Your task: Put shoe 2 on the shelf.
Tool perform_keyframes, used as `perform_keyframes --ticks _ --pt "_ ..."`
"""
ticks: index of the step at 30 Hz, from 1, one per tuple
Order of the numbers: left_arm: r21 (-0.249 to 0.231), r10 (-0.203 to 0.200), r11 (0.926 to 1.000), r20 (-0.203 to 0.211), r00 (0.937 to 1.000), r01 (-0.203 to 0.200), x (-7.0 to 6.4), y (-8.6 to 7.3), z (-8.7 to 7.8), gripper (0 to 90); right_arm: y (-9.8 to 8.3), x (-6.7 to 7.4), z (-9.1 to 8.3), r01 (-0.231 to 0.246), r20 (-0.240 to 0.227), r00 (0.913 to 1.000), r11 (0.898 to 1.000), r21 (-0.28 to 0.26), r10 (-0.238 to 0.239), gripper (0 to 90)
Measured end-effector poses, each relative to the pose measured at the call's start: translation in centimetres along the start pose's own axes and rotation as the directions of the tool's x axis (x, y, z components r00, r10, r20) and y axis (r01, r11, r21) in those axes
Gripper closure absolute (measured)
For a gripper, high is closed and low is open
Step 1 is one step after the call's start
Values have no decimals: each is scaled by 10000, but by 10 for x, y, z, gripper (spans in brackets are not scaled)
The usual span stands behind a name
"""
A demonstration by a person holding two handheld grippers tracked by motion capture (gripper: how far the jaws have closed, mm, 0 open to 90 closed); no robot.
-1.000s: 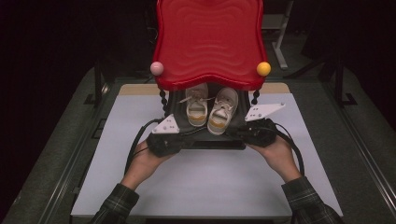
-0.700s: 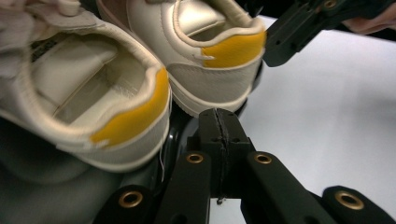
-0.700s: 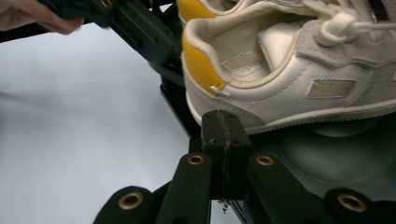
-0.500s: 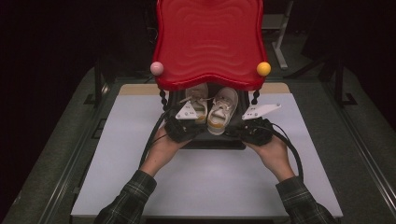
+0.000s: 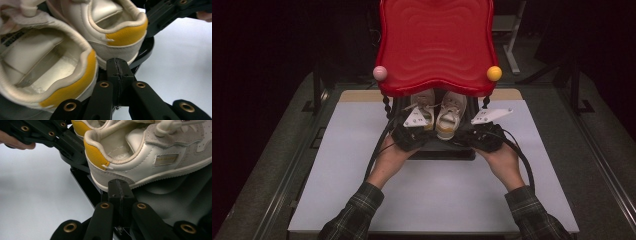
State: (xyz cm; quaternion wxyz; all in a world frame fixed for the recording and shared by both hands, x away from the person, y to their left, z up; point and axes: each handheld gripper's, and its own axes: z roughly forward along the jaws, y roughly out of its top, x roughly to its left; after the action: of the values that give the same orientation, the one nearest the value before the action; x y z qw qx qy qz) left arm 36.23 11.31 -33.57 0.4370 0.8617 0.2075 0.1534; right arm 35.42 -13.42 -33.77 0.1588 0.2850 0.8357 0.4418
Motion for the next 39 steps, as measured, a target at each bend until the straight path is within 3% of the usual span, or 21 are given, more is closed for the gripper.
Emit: perform_keyframes --ticks 3,4,11,15,23,29,37,39 --pt "-154 12 9999 292 9996 -7 -4 1 -1 898 -1 0 -2 -33 136 9999 10000 -55 34 897" --pt "-206 193 9996 370 9991 -185 -9 4 -1 898 -1 0 -3 -55 127 9999 9999 -120 56 897" --pt "-181 375 9992 539 9978 -366 -15 11 5 898 0 0 -2 -46 240 9997 9999 -128 49 898" --pt "-114 505 9987 345 9981 -501 -13 12 9 899 1 -1 0 -152 440 9989 9997 -182 160 898" --pt "13 362 9993 280 9990 -363 -7 14 19 898 2 -5 6 -257 895 9956 9994 -214 275 899" --pt "-17 310 9995 296 9991 -309 -8 13 22 899 1 -5 7 -216 839 9962 9996 -161 229 898" --pt "-168 204 9997 323 9993 -199 -8 15 10 864 1 -3 -1 -128 723 9973 9994 -323 152 897" --pt "-99 110 9999 385 9992 -106 -8 14 3 791 1 -1 -7 -180 596 9980 9990 -408 204 884"
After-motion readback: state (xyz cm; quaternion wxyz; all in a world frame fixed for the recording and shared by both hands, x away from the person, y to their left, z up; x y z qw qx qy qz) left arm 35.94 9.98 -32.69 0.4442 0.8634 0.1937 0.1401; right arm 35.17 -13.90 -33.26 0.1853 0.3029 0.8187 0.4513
